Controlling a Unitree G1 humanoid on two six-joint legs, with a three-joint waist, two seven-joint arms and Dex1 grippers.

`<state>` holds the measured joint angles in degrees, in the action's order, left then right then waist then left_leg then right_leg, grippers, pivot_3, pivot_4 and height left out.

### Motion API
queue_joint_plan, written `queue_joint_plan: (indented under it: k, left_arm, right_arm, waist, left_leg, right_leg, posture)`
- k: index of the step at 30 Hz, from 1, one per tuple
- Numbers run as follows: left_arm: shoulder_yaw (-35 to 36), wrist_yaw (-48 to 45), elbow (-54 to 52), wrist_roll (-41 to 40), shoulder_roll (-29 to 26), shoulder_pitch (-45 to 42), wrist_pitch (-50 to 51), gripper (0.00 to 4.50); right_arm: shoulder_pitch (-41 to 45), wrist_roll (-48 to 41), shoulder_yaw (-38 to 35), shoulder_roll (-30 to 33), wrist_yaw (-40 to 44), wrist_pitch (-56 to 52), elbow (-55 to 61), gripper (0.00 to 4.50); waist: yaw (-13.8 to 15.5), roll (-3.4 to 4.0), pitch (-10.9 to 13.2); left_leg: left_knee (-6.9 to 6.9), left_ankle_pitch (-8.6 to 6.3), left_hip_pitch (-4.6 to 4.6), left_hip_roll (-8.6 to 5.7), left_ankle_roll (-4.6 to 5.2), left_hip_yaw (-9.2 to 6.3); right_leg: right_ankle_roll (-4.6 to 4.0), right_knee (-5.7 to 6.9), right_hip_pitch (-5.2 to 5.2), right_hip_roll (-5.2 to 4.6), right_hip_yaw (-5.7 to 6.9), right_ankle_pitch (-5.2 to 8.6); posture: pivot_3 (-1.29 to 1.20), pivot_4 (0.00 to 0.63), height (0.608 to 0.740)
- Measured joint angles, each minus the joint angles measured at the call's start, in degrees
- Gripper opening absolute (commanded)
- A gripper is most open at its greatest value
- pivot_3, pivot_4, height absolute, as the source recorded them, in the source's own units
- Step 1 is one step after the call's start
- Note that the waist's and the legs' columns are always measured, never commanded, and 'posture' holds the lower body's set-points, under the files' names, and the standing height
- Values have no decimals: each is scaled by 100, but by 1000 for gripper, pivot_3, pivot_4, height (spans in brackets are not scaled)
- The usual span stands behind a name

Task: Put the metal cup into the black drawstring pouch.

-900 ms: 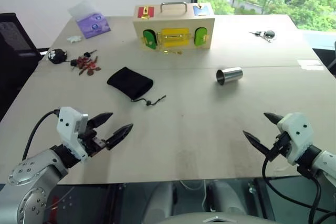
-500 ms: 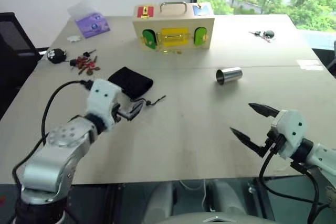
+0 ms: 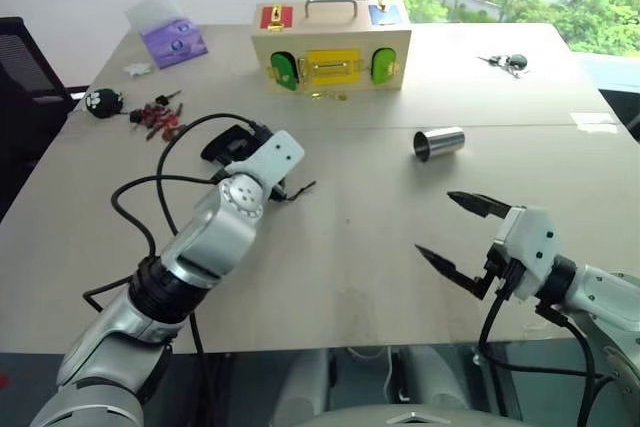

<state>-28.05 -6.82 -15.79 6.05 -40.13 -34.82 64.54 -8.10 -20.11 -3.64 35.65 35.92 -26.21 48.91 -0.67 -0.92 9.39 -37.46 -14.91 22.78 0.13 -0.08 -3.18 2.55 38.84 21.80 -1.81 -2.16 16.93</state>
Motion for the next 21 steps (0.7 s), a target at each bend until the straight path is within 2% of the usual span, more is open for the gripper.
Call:
queue_joint_plan:
  k: [1,5,9,11,17,19,21]
  left_arm:
    - [-54,-38,150,93,11,-48,-109,3710]
    - [-80,-171,594,389,3,-99,-499,1781]
    - [-27,-333,739,548,41,-82,-760,186]
    - [100,-396,746,557,95,-28,-801,88]
    - [1399,-908,717,-90,528,249,-468,88]
    - [2217,-1290,422,-657,743,360,69,88]
    - [2706,-1493,61,-1013,832,429,482,88]
  right_arm:
    - [17,7,59,-14,-52,-18,15,4500]
    - [19,63,186,-69,-263,-113,105,4500]
    - [47,68,298,-125,-401,-217,131,4500]
    - [98,70,311,-129,-458,-267,131,4500]
    - [621,529,610,-168,-895,-534,-4,4500]
    - [1212,1245,1052,-35,-1268,-874,-348,4500]
    - [1819,1847,1456,45,-1515,-1206,-852,4500]
  waist:
    - [2,0,0]
    - [-4,0,0]
    - [2,0,0]
    - [-5,0,0]
    - [-12,0,0]
    - [-45,0,0]
    - [-40,0,0]
  left_leg:
    - [-2,-1,0,-1,1,0]
    - [-3,-5,-1,-1,9,0]
    - [-4,-2,0,-1,4,-1]
    - [-5,-1,0,-1,2,0]
    - [-9,0,0,0,0,-4]
    - [-18,3,-1,0,-5,3]
    - [-23,5,-1,0,-8,-1]
  right_leg:
    - [0,1,-1,0,1,0]
    - [0,2,-1,-1,1,0]
    - [0,3,-1,-3,2,0]
    - [0,3,-1,-3,1,0]
    - [0,8,-1,-2,7,0]
    - [0,11,0,-3,3,0]
    - [0,13,-1,-4,6,0]
  posture:
    - [0,150,740]
    - [0,150,740]
    - [0,150,740]
    - [0,150,740]
    - [0,150,740]
    - [0,150,740]
    - [0,150,740]
